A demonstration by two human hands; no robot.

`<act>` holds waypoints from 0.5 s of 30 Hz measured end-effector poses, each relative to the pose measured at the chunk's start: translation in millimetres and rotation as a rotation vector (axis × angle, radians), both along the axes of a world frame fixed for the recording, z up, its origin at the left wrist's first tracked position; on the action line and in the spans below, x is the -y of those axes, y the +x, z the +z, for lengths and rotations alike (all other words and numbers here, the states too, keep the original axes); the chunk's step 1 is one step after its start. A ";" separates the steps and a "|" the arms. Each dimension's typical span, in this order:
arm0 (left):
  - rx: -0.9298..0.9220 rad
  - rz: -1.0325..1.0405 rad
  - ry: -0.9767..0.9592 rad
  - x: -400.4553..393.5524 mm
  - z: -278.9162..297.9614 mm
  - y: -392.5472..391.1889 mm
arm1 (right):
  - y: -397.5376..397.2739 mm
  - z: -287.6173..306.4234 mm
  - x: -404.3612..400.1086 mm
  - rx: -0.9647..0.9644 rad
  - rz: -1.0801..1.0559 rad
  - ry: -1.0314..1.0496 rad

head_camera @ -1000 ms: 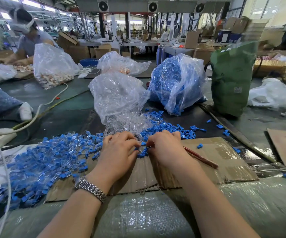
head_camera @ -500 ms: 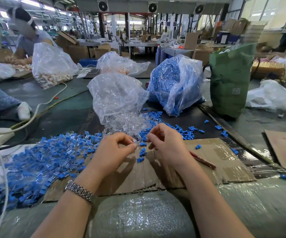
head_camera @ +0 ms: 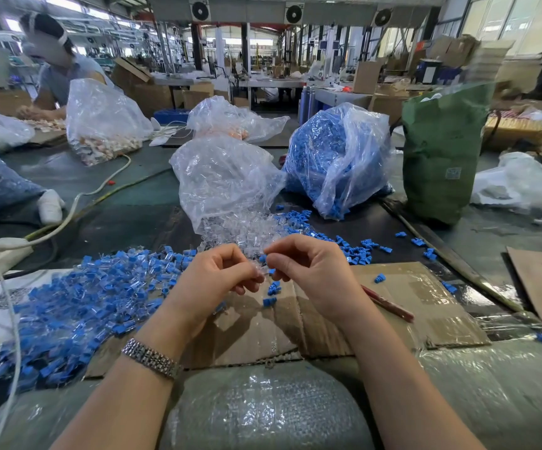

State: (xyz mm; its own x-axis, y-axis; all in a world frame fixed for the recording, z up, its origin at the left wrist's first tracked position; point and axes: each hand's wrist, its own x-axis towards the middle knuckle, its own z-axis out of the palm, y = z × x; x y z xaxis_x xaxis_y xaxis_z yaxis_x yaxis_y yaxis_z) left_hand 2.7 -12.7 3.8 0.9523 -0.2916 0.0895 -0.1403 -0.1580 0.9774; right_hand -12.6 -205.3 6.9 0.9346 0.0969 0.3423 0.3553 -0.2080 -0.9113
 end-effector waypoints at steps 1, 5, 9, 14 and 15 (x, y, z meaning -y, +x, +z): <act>-0.005 0.001 0.006 -0.1 -0.1 0.3 | -0.1 -0.6 -0.4 0.017 -0.004 -0.025; -0.015 -0.017 0.006 0.7 2.3 -2.1 | 0.0 -4.6 -1.9 0.050 0.021 -0.107; -0.023 -0.036 -0.010 -0.2 2.4 -1.7 | 1.2 -7.4 -1.9 0.110 -0.050 -0.180; -0.032 -0.077 -0.001 -2.0 0.3 -0.2 | -1.2 -6.4 -1.2 0.134 -0.071 -0.215; -0.031 -0.085 0.003 -1.4 0.2 -0.4 | -2.0 -6.1 -1.5 0.129 -0.064 -0.217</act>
